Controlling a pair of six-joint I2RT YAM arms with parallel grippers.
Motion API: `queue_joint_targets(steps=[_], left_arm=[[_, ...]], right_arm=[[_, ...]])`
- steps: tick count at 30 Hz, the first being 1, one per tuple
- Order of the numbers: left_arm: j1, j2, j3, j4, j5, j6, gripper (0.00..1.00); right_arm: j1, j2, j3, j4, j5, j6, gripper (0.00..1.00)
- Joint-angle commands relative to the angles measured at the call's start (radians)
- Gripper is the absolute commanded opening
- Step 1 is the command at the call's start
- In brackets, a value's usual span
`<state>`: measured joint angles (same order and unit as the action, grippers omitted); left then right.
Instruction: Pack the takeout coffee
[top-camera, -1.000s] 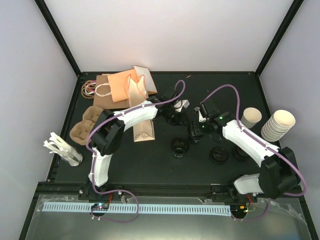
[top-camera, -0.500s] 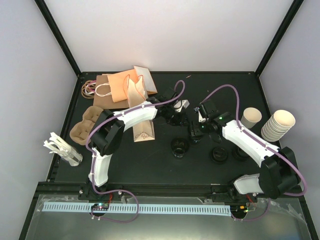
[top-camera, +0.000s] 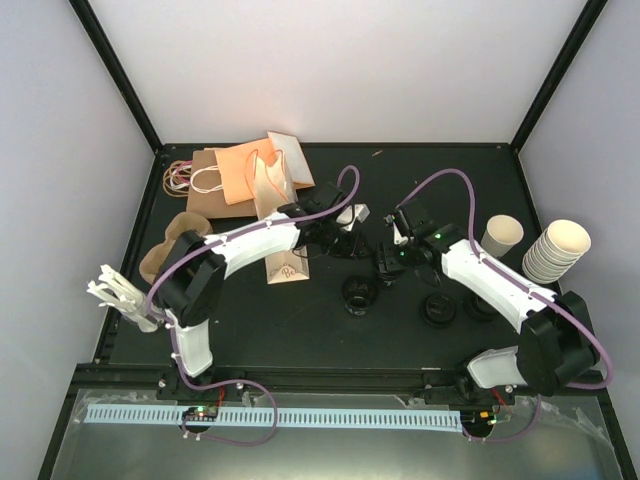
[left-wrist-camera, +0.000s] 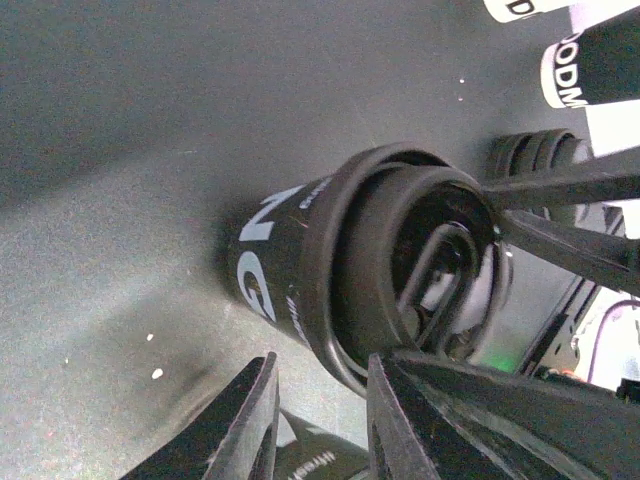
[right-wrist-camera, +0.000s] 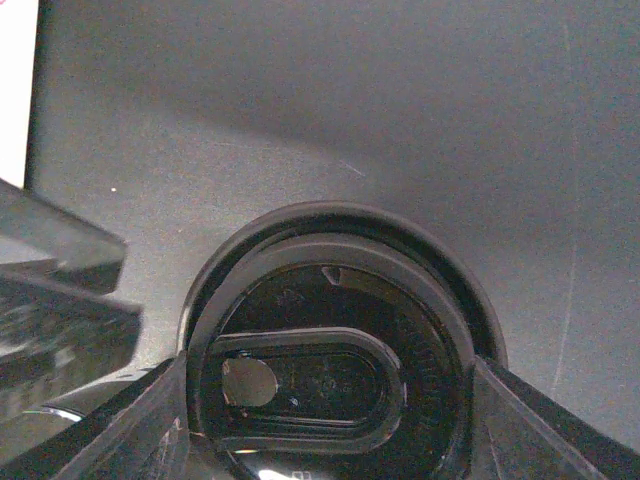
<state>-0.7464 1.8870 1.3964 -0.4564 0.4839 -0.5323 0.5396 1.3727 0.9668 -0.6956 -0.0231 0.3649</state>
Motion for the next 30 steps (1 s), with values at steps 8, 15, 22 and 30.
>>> queue_joint_targets(steps=[8,15,22,30], left_arm=[[-0.005,-0.165,-0.056,0.008,-0.023,0.008,0.30],[-0.023,-0.266,-0.026,-0.021,-0.029,0.016,0.32],[-0.051,-0.395,0.058,-0.096,-0.015,0.047,0.35],[-0.057,-0.537,0.078,-0.125,-0.021,0.053,0.39]], right_arm=[[0.014,0.047,-0.011,-0.131,-0.039,0.009,0.59],[0.014,0.030,0.003,-0.134,-0.025,0.008,0.59],[0.014,0.007,0.014,-0.131,-0.020,0.007,0.63],[0.015,0.004,0.049,-0.145,-0.012,0.000,0.70]])
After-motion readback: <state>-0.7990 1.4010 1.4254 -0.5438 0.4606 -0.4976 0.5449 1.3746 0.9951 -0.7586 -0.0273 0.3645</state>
